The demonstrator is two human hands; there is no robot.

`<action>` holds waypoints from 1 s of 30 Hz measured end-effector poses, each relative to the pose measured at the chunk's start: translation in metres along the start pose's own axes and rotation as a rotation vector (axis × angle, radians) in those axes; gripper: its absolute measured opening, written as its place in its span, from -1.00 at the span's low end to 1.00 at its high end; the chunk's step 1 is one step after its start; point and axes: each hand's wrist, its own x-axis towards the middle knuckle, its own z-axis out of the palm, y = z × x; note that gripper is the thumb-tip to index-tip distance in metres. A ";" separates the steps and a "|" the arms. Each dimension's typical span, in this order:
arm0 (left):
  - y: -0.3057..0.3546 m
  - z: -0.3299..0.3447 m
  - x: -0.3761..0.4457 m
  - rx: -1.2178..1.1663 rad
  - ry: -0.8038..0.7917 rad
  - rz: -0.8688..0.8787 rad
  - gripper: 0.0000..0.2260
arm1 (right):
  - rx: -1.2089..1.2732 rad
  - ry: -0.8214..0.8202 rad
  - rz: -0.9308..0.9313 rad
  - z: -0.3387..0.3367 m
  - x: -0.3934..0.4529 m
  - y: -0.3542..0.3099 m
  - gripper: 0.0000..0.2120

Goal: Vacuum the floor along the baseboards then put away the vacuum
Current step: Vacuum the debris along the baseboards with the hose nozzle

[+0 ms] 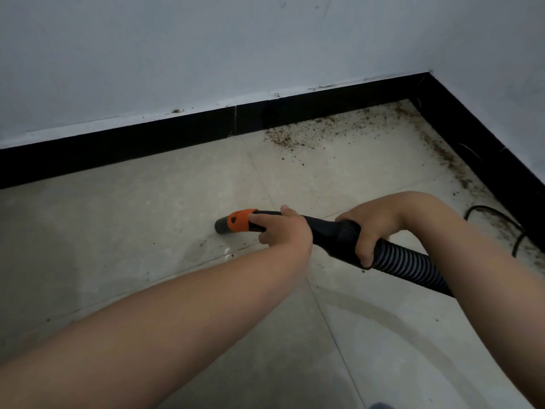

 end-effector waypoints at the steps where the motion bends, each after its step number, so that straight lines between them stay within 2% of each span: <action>1: -0.001 0.000 0.000 -0.010 0.004 -0.001 -0.41 | -0.003 -0.003 0.003 0.000 0.000 0.000 -0.50; 6: -0.008 -0.025 0.017 -0.217 0.117 -0.077 -0.43 | -0.090 -0.043 -0.057 0.006 0.016 -0.026 -0.54; 10: -0.011 -0.064 0.026 -0.035 0.207 0.056 -0.44 | -0.148 -0.059 -0.125 0.020 0.041 -0.061 -0.64; 14: -0.013 -0.093 0.038 0.002 0.276 0.079 -0.45 | -0.191 -0.090 -0.171 0.028 0.059 -0.088 -0.70; 17: -0.009 -0.100 0.045 0.031 0.278 0.119 -0.44 | -0.174 -0.051 -0.180 0.028 0.064 -0.095 -0.76; 22: 0.004 -0.083 0.053 0.138 0.164 0.233 -0.43 | -0.181 0.120 -0.175 0.023 0.052 -0.082 -0.66; 26: 0.017 -0.053 0.058 0.224 -0.029 0.324 -0.42 | -0.185 0.266 -0.109 0.016 0.033 -0.055 -0.58; 30: 0.029 -0.015 0.059 0.179 -0.224 0.339 -0.41 | -0.169 0.364 -0.046 0.007 0.016 -0.026 -0.56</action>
